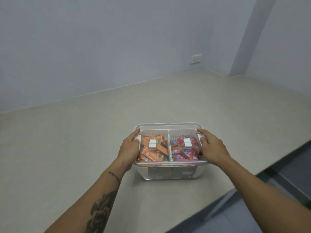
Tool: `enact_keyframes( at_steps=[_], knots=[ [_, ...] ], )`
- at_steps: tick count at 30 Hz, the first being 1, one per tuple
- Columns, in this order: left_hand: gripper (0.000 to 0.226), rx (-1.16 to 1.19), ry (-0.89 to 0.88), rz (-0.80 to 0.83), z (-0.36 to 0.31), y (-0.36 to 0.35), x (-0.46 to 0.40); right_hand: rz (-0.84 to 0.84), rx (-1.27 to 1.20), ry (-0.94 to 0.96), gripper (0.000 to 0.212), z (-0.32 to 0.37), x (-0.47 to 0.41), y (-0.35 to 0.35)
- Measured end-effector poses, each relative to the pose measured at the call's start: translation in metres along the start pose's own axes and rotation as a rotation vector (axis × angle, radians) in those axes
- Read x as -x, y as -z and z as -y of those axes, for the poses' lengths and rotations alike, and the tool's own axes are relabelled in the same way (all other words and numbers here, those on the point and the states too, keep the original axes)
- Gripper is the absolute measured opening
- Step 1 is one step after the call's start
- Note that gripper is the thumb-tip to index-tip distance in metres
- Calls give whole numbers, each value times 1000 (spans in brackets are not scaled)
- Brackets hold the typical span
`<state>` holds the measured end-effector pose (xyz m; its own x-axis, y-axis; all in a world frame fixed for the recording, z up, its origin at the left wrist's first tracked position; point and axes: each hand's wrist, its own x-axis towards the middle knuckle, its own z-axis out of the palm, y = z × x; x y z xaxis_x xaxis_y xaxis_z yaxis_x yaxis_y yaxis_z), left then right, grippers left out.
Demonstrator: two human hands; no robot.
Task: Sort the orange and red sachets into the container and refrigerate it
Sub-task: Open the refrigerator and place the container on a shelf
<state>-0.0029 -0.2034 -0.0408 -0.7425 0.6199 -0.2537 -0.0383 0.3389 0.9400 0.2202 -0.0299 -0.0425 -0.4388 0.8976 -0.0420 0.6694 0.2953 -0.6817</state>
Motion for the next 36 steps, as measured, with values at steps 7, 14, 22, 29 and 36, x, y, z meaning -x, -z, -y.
enact_keyframes(
  at_steps=[7, 14, 22, 29, 36],
  knots=[
    [53, -31, -63, 288, -9, -72, 23, -280, 29, -230, 33, -62, 84, 54],
    [45, -107, -199, 703, -22, -211, 123, -584, 49, -533, 32, -150, 240, 143],
    [39, -176, -222, 1077, -11, -365, 291, -883, 62, -793, 31, -258, 420, 223],
    [36, -277, -196, 1151, -6, -487, 402, -915, 1, -914, 32, -384, 488, 287],
    [40, -349, -210, 1074, 5, -588, 419, -859, -124, -880, 41, -493, 459, 339]
  ],
)
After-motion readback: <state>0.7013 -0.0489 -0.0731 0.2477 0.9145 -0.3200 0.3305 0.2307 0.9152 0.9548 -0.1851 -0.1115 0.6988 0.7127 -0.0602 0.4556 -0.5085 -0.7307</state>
